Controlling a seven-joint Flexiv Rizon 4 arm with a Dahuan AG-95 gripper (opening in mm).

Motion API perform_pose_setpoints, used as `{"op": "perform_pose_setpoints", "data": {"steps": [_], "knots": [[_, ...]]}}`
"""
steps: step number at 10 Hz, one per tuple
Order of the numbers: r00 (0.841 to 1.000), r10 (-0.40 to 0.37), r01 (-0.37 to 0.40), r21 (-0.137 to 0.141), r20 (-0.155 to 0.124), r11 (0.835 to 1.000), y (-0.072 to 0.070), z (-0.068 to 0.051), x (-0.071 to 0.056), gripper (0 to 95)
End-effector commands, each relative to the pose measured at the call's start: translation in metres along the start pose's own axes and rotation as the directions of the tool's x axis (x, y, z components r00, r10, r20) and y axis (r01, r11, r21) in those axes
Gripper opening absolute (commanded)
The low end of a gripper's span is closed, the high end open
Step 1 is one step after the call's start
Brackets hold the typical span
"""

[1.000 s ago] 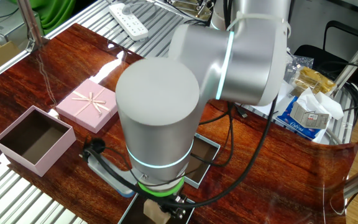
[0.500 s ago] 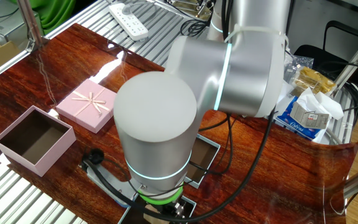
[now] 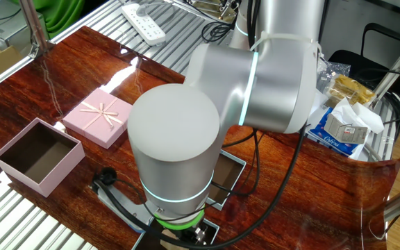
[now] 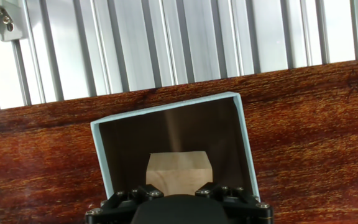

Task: Move an object from one box to another

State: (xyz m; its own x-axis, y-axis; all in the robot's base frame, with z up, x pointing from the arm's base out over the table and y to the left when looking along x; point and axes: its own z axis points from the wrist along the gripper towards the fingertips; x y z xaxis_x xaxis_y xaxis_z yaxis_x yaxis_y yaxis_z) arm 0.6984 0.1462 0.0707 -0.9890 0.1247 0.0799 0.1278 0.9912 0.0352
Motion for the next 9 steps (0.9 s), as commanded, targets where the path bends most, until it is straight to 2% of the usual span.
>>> {"op": "perform_pose_setpoints", "data": {"steps": [1,9], "knots": [[1.0,0.003,-0.003,-0.001,-0.001,1.0,0.0001,0.001,-0.0004,0.0],[1.0,0.015,-0.015,-0.003,-0.002,1.0,0.0006,0.006,-0.0013,0.0]]}}
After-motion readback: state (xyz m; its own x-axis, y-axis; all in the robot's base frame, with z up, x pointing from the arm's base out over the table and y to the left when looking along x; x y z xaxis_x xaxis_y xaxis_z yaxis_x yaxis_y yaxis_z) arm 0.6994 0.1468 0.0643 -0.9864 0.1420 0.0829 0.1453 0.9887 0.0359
